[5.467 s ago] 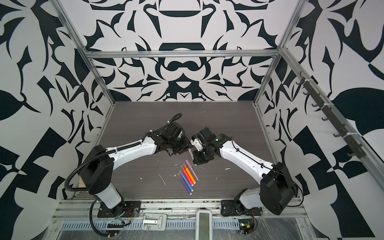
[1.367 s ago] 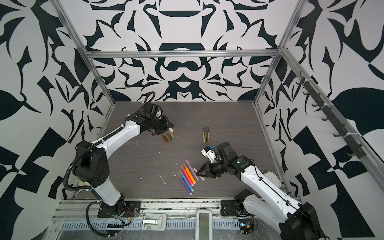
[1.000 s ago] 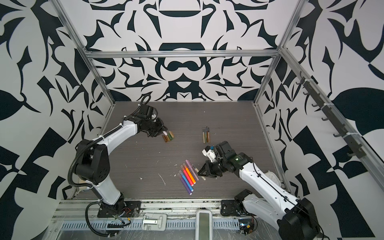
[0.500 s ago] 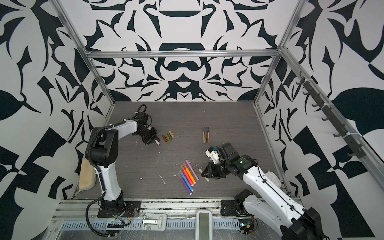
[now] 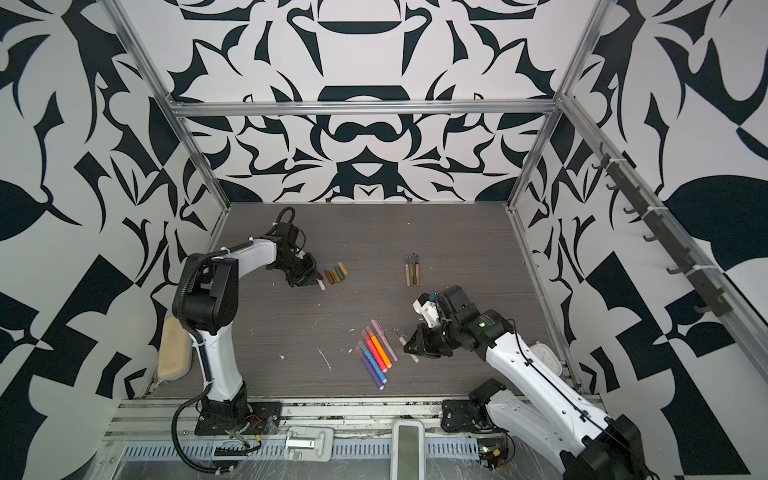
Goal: Open the pen caps
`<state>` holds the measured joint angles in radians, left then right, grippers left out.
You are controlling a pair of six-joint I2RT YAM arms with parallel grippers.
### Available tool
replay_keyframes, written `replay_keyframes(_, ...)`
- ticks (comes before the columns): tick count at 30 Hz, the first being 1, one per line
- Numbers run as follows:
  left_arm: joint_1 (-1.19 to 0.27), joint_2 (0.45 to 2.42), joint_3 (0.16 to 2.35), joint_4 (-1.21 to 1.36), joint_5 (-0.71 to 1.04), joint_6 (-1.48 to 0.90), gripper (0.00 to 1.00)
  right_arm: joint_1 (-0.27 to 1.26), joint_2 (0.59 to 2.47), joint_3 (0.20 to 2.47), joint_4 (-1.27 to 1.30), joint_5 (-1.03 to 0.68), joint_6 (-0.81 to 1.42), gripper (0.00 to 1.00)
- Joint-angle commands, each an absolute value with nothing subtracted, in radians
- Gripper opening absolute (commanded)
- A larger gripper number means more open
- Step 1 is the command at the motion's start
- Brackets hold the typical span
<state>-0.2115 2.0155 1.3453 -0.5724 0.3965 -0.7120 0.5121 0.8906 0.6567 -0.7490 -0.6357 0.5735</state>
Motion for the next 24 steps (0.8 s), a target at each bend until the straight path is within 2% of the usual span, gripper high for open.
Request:
replay_keyframes(1, -0.209, 2.046, 1.365, -0.612, 0.394, -0.708, 0.25, 0.512, 0.883, 0.656, -0.732, -0.626, 0.58, 0.0)
replay_keyframes(24, -0.212, 2.037, 1.32, -0.564, 0.429, -0.749, 0.22, 0.512, 0.838, 0.639, -0.733, -0.615, 0.612, 0.0)
